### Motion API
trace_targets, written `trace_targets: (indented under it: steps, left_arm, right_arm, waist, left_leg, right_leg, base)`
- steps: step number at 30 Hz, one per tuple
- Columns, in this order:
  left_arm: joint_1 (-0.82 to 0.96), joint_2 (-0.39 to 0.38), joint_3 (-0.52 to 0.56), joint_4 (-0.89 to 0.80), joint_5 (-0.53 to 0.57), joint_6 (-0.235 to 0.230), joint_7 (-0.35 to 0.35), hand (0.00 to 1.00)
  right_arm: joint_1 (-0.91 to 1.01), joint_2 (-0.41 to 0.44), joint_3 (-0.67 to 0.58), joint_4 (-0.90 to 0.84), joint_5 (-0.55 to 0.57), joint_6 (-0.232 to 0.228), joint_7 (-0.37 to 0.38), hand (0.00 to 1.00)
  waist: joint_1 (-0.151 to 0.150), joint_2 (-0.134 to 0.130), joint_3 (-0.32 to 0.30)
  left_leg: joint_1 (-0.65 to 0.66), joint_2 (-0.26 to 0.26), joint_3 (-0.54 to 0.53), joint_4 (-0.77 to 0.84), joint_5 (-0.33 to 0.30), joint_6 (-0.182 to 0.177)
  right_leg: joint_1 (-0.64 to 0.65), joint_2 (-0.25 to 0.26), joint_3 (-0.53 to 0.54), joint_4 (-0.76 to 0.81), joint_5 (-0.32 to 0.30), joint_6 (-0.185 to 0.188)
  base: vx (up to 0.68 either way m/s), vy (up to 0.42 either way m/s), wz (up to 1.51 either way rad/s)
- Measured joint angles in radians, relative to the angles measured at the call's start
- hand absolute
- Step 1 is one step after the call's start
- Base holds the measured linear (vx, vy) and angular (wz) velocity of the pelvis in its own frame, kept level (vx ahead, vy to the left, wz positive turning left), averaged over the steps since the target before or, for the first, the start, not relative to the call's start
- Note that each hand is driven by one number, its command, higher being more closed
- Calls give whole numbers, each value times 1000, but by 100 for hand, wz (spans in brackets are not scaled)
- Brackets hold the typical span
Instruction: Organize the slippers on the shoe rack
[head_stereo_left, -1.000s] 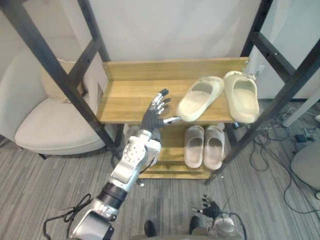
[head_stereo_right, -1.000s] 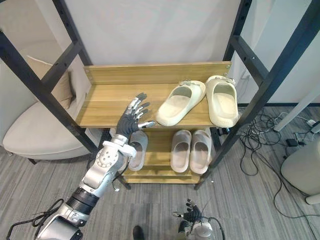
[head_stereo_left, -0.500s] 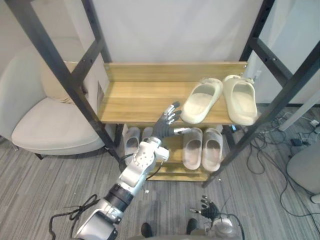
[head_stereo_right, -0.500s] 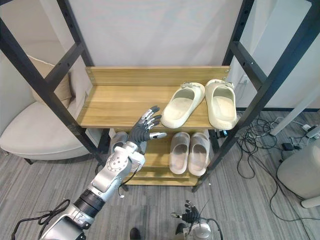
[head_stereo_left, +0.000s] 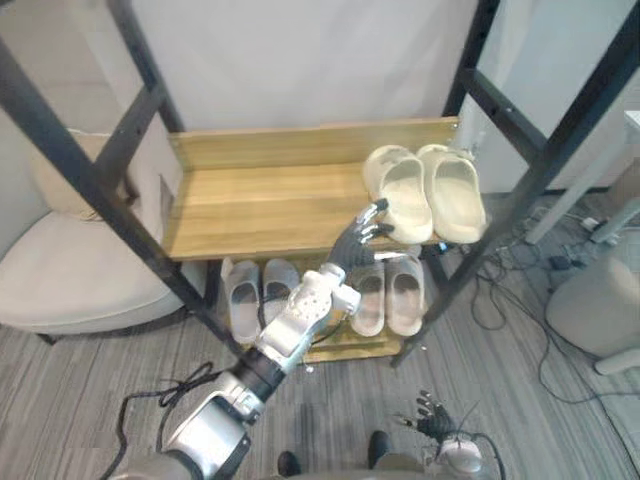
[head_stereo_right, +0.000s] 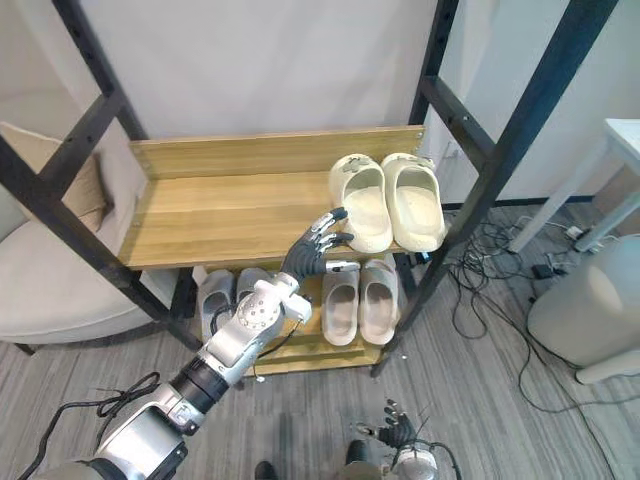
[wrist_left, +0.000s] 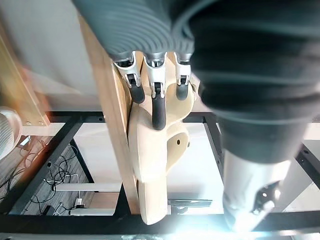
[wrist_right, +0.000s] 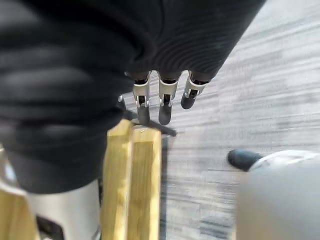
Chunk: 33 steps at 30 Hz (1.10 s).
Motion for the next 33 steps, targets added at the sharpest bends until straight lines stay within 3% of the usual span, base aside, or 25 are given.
trace_targets:
  steps: [7, 16, 19, 21, 25, 33]
  left_arm:
    - [-4, 17, 14, 4, 18, 1, 8, 0]
    - [43, 100, 170, -69, 36, 9, 8, 0]
    - [109, 144, 201, -155, 34, 8, 5, 0]
    - [152, 158, 214, -211, 14, 7, -6, 0]
    - [214, 184, 223, -296, -19, -1, -20, 0]
    - [408, 207, 158, -493, -105, -17, -135, 0]
  right_arm:
    - [16, -1, -6, 0, 0, -1, 4, 0]
    - [33, -8, -9, 8, 0, -1, 6, 0]
    - [34, -13, -9, 37, 0, 0, 13, 0]
    - [39, -23, -7, 40, -2, 0, 28, 0]
    - [28, -28, -3, 42, -2, 0, 33, 0]
    - [11, -35, 5, 76, -3, -1, 42, 0]
  waist:
    - [-9, 0, 0]
    - [-16, 11, 2]
    - [-4, 13, 1]
    - [22, 19, -1]
    - [36, 22, -3]
    - [65, 24, -4]
  left_leg:
    - [6, -1, 15, 0, -3, 0]
    - [1, 0, -13, 0, -2, 1]
    - [4, -1, -42, 0, -2, 1]
    - [6, -3, -58, 0, -1, 2]
    - [2, -5, -74, 0, -1, 2]
    - [8, -9, -111, 0, 0, 3]
  right_leg:
    - [-1, -1, 14, 0, 1, 1]
    - [2, -1, -9, 1, -5, 1]
    - [22, -1, -38, 3, -11, 4]
    - [34, -3, -57, 5, -18, 6]
    - [41, -4, -70, 7, -22, 8]
    - [66, -6, -105, 7, -34, 11]
  base:
    - [-15, -1, -6]
    - [-28, -14, 6]
    - [12, -23, 27]
    - [30, -20, 27]
    - [23, -8, 16]
    - [-4, -8, 13]
